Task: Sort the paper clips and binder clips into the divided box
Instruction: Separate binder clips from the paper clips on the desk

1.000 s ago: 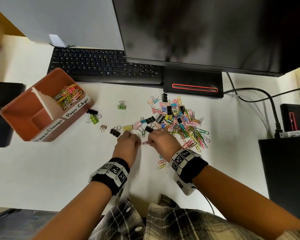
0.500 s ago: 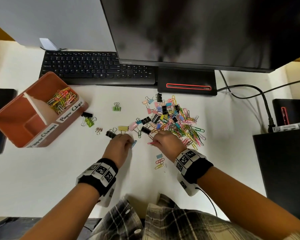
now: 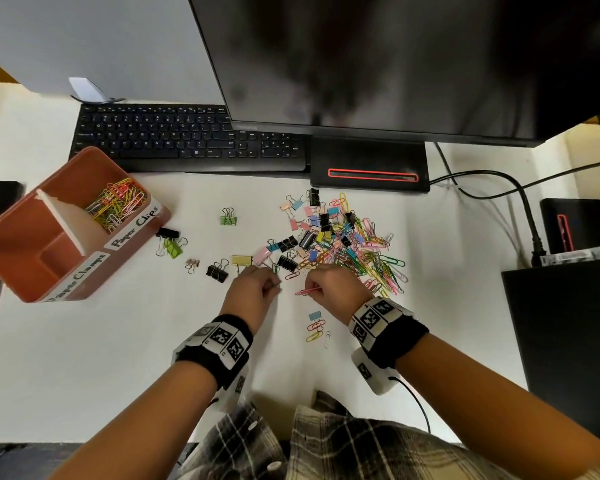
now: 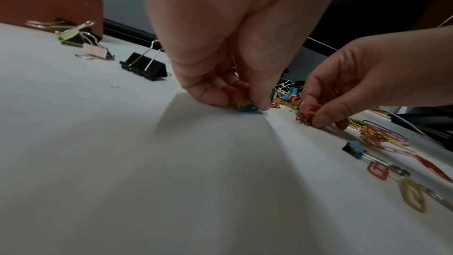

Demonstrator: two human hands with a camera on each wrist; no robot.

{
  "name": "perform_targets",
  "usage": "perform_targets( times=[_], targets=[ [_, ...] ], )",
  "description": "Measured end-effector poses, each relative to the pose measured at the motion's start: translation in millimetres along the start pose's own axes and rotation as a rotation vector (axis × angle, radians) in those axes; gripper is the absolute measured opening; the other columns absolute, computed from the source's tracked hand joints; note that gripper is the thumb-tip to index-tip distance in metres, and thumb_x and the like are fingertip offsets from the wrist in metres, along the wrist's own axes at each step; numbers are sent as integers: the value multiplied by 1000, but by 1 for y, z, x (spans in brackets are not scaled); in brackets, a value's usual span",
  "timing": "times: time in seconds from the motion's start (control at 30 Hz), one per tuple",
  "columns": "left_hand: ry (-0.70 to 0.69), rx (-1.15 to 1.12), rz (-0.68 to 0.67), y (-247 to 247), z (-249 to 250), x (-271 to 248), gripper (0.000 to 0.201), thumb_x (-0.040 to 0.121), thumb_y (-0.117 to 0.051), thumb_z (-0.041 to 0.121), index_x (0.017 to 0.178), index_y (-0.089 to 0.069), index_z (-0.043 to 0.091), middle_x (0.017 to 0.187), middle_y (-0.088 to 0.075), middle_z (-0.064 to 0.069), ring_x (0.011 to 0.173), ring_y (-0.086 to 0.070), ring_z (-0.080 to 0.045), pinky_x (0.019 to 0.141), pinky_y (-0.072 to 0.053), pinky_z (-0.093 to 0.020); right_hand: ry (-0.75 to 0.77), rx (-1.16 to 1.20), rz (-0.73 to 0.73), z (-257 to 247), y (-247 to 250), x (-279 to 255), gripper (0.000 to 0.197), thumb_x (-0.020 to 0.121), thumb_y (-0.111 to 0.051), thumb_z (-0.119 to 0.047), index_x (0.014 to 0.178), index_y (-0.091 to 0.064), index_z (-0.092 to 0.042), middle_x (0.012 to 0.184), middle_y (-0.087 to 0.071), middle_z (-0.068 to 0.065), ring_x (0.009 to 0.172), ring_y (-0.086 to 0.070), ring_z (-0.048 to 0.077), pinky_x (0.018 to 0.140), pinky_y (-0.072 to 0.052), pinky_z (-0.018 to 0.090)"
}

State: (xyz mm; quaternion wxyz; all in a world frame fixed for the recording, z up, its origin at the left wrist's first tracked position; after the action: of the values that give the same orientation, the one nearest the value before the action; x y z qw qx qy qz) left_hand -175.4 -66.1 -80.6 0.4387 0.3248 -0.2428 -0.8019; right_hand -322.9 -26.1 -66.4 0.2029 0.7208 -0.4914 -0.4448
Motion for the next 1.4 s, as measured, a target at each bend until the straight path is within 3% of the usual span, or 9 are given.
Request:
perform_targets(
  times=[0.17, 0.3, 0.47, 0.6, 0.77, 0.9, 1.07, 1.23, 1.4],
  targets=[
    [-9, 17, 87, 3, 4, 2, 7, 81, -63, 3, 87, -65, 4, 91, -56, -7, 79, -47, -15, 73, -33, -19, -44, 40, -28, 0, 2, 1, 20, 89, -58, -15, 106, -65, -10, 103, -68, 11, 94, -62, 25, 80, -49, 30],
    [33, 8, 100, 5, -2, 2, 22, 83, -62, 9, 105, -61, 10, 96, -62, -9, 87, -54, -23, 77, -38, -24, -33, -37, -82, -2, 0, 4, 20, 89, -57, -17, 104, -67, -9, 106, -65, 12, 93, -61, 26, 79, -46, 29],
    [22, 4, 93, 8, -1, -2, 35, 84, -61, 8, 119, -55, 15, 94, -60, -8, 83, -53, -21, 81, -47, -33, -10, -40, -57, -3, -2, 1, 19, 90, -55, -15, 103, -67, -8, 105, -65, 11, 94, -60, 26, 75, -42, 27],
    [-29, 46, 49, 6, -1, 0, 45, 87, -57, 9, 130, -50, 19, 104, -59, -12, 98, -53, -27, 84, -39, -26, -35, -22, -63, -2, -4, 1, 18, 89, -56, -15, 103, -66, -10, 101, -68, 11, 92, -61, 25, 77, -48, 30],
    [-27, 34, 50, 9, -3, 2, 29, 84, -60, 4, 112, -61, 10, 106, -61, -13, 98, -56, -29, 83, -34, -21, -30, -50, -114, -4, -7, 4, 20, 89, -56, -16, 105, -66, -10, 103, -67, 11, 93, -61, 25, 76, -44, 27],
    [-35, 64, 72, 17, -11, -1, 17, 81, -62, 3, 98, -62, 5, 97, -62, -13, 89, -56, -29, 76, -36, -24, 38, -27, -90, -9, -2, 8, 21, 92, -52, -15, 107, -65, -7, 110, -60, 12, 100, -58, 27, 86, -45, 33],
    [59, 15, 120, 36, -29, -2, 13, 85, -59, 8, 97, -63, 9, 99, -64, -10, 91, -58, -25, 80, -41, -25, 114, -10, -4, -24, -1, 19, 20, 91, -54, -10, 104, -66, -2, 113, -56, 12, 96, -59, 28, 87, -50, 38],
    [-8, 29, 157, 41, -3, 11, 16, 86, -60, 12, 101, -63, 8, 94, -65, -12, 85, -58, -25, 77, -43, -28, 77, -76, 6, -25, -2, 28, 20, 91, -51, -12, 104, -65, -7, 108, -61, 11, 101, -57, 28, 82, -49, 35],
    [83, 242, 81, 24, 7, 34, 25, 85, -59, 29, 107, -60, 19, 96, -70, -4, 93, -60, -28, 83, -46, -36, 18, -124, -9, -18, -4, 26, 17, 91, -51, -11, 104, -63, -8, 99, -65, 13, 93, -60, 29, 76, -52, 36]
  ],
)
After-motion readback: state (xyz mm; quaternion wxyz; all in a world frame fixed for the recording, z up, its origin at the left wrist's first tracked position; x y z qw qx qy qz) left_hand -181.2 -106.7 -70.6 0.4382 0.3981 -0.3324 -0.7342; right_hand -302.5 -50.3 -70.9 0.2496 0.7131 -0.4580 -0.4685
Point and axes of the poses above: each hand's wrist, its own x-axis towards the middle knuckle, its own y-axis out of the back of the hand, z = x × y, the point moved 6 cm from there along x, towards the middle knuckle
